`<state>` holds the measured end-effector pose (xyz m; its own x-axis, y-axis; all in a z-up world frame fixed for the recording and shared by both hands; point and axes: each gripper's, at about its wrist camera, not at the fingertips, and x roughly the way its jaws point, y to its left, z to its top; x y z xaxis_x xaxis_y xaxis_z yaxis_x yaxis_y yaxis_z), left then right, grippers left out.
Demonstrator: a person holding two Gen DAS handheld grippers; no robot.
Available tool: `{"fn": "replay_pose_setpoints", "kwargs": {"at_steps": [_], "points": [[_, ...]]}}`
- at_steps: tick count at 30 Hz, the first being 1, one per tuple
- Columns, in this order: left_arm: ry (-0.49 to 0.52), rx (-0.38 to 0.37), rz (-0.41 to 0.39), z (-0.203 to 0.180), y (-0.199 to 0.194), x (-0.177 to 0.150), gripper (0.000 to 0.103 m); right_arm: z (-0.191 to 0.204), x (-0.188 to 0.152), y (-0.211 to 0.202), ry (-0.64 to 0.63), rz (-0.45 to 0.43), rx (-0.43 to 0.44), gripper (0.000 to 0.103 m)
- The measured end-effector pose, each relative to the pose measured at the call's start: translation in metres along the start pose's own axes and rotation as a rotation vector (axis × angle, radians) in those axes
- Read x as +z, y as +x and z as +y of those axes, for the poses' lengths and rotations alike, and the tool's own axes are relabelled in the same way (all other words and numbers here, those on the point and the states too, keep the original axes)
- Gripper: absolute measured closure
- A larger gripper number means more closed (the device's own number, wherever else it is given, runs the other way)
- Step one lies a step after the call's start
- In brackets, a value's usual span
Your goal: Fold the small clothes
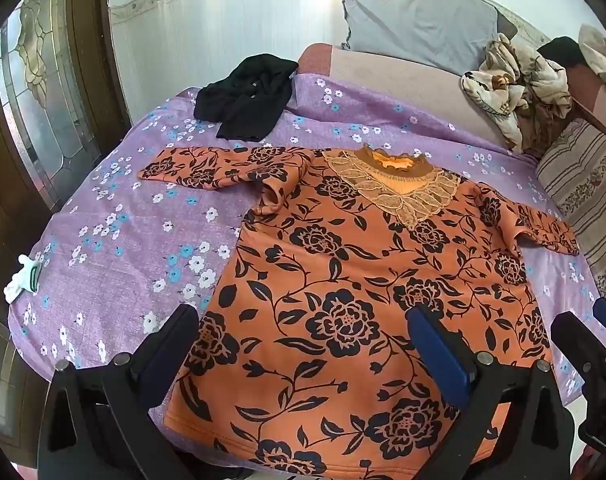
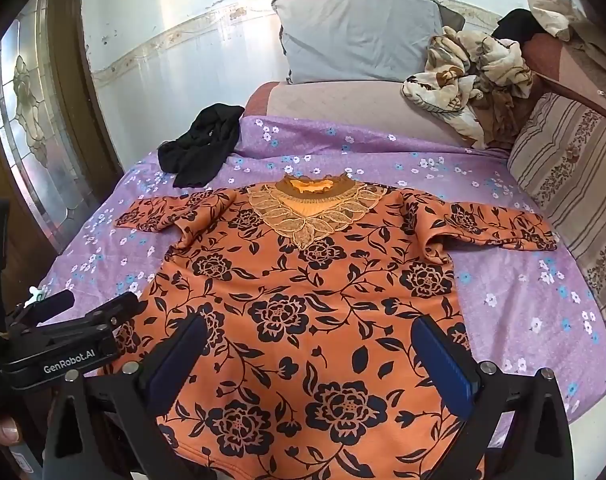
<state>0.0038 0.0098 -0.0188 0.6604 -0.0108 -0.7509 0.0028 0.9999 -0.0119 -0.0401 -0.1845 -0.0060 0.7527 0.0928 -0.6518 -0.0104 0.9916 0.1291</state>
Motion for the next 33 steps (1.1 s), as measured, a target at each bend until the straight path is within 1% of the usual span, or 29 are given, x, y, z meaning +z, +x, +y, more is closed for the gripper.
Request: {"fn": "replay_pose_setpoints", "kwargs": {"at_steps": [6, 17, 19, 22, 28, 30, 32, 33], "points": [[0.0, -0.003, 0.003, -0.0014, 0.0004, -0.0005, 0.0, -0.0007, 0.0041, 0.0007, 0.004, 0.0, -0.007, 0.0], [0.001, -0.007, 0.012, -0.0024, 0.0027, 0.0, 0.0, -0.0015, 0.0012, -0.0003, 0.008, -0.007, -0.01, 0.0], [0.0, -0.009, 0.011, -0.0022, 0.0026, -0.0001, 0.0, -0.0013, 0.0015, 0.0005, 0.012, 0.007, -0.009, 0.0], [0.0, -0.009, 0.011, -0.0024, 0.0029, -0.0002, 0.0, -0.0008, 0.0014, 0.0018, 0.011, 0.006, -0.01, 0.0], [0.0, -0.01, 0.011, -0.0031, 0.0029, -0.0003, 0.0, -0.0016, 0.0009, 0.0007, 0.008, -0.011, -0.01, 0.0], [0.001, -0.01, 0.011, -0.0034, 0.0029, -0.0004, 0.0, -0.0025, 0.0012, 0.0, 0.01, -0.03, -0.008, 0.0], [0.0, -0.01, 0.01, -0.0035, 0.0029, -0.0004, 0.0, -0.0023, 0.0012, 0.0009, 0.014, -0.018, -0.007, 0.0], [-0.001, -0.01, 0.011, -0.0037, 0.0031, -0.0005, 0.0, -0.0025, 0.0009, 0.0008, 0.014, -0.026, -0.006, 0.0]]}}
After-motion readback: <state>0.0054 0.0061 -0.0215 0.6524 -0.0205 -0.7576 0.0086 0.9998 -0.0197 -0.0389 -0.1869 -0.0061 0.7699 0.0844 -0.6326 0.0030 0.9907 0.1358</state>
